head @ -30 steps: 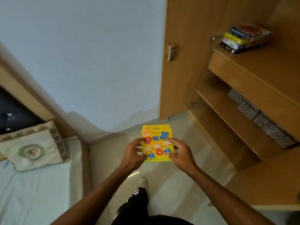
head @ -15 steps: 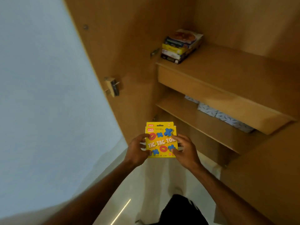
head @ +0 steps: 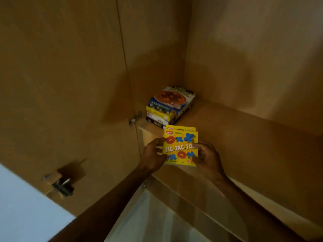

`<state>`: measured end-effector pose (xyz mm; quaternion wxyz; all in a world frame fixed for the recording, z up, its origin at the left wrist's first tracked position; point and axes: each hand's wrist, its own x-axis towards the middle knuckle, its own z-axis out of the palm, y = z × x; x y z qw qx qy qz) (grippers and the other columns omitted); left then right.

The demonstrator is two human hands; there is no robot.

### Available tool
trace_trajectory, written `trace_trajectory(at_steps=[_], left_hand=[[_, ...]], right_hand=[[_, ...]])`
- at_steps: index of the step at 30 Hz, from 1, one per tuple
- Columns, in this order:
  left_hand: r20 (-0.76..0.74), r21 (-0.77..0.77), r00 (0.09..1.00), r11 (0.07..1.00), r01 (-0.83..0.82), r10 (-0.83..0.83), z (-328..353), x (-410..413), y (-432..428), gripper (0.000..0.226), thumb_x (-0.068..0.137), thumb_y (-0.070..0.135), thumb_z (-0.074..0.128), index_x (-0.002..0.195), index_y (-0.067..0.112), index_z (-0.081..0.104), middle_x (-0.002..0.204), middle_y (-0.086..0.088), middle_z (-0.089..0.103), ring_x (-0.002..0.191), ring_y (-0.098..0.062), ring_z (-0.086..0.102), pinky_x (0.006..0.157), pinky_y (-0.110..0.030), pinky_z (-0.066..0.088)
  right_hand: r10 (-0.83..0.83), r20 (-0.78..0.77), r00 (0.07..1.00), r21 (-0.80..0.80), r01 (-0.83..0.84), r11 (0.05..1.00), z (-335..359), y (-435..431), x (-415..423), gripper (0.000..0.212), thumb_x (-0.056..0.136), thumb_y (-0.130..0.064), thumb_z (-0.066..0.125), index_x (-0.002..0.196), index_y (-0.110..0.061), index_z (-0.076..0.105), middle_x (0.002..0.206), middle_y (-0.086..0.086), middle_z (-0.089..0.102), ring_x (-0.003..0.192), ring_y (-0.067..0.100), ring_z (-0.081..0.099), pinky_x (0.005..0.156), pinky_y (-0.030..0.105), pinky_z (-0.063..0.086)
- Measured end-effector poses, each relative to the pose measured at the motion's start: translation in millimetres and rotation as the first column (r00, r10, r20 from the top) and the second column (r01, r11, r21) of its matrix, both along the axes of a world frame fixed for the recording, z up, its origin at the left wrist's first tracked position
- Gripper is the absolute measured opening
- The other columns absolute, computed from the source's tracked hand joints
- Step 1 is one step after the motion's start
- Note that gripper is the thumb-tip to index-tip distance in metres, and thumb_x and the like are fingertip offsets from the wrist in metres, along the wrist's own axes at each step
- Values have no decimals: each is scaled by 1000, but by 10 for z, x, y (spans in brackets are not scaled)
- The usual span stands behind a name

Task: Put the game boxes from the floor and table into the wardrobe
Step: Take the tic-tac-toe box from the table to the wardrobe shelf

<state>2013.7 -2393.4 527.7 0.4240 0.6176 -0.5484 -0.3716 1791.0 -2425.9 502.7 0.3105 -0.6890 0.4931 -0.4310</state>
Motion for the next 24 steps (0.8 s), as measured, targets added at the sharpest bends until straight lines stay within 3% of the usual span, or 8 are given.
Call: trace_trajectory(at_steps=[2, 5, 10, 13, 17, 21, 24], left_hand=[[61, -59, 998, 998, -1, 5, 139, 18, -431, 61, 70, 1, 74, 126, 20, 59, 126, -2, 60, 96, -20, 65, 63, -28, 58], [141, -143, 990, 989, 33, -12, 341, 56, -1081, 59, 72, 7, 79, 127, 19, 60, 129, -1, 54, 101, -20, 62, 67, -16, 55], [340, -198, 932, 960, 200, -124, 446, 244, -1961, 72, 60, 13, 89, 126, 4, 59, 134, -18, 47, 119, -30, 53, 95, -36, 51], [433, -100, 884, 966, 240, -175, 617, 378, -2374, 57, 70, 8, 84, 123, 5, 63, 131, -10, 54, 117, -23, 56, 91, -24, 46], [565, -76, 807, 963, 258, -172, 660, 609, -2724, 25, 82, 14, 75, 106, 16, 70, 115, -2, 60, 98, -14, 57, 79, -25, 48], [705, -194, 709, 968, 156, 27, 520, 751, -2772, 35, 85, 15, 67, 120, 21, 67, 133, -6, 54, 125, -25, 47, 102, -35, 44], [768, -145, 641, 976, 160, 9, 456, 823, -2689, 56, 84, 14, 64, 138, 19, 52, 144, -10, 46, 134, -31, 38, 108, -40, 39]], right_hand=[[-16, 0, 1000, -41, 16, 999, 146, -417, 23, 43, 72, 0, 76, 103, -27, 64, 121, 0, 54, 101, 16, 65, 80, 33, 58], [-39, 31, 999, -42, 41, 998, 346, -1022, 114, 39, 74, -1, 76, 100, -28, 64, 121, 1, 54, 103, 17, 63, 83, 35, 57], [-121, 3, 993, -90, 121, 989, 535, -1826, 311, 31, 75, -10, 78, 104, -17, 69, 114, 5, 56, 93, 20, 64, 85, 39, 55], [-134, -24, 991, -94, 131, 987, 524, -2121, 426, 30, 74, -15, 80, 103, -13, 70, 112, 5, 55, 87, 20, 64, 83, 38, 55], [-36, -80, 996, -113, 27, 993, 479, -2315, 549, 22, 75, -3, 77, 96, -5, 73, 114, 4, 52, 102, 22, 61, 83, 20, 50], [76, -204, 976, -98, -98, 990, 474, -2499, 717, 25, 85, -9, 68, 110, -6, 71, 130, 11, 49, 121, 22, 51, 96, 35, 48], [135, -230, 964, -83, -158, 984, 484, -2625, 874, 29, 87, -8, 64, 116, -8, 68, 134, 10, 48, 131, 20, 42, 102, 42, 47]])
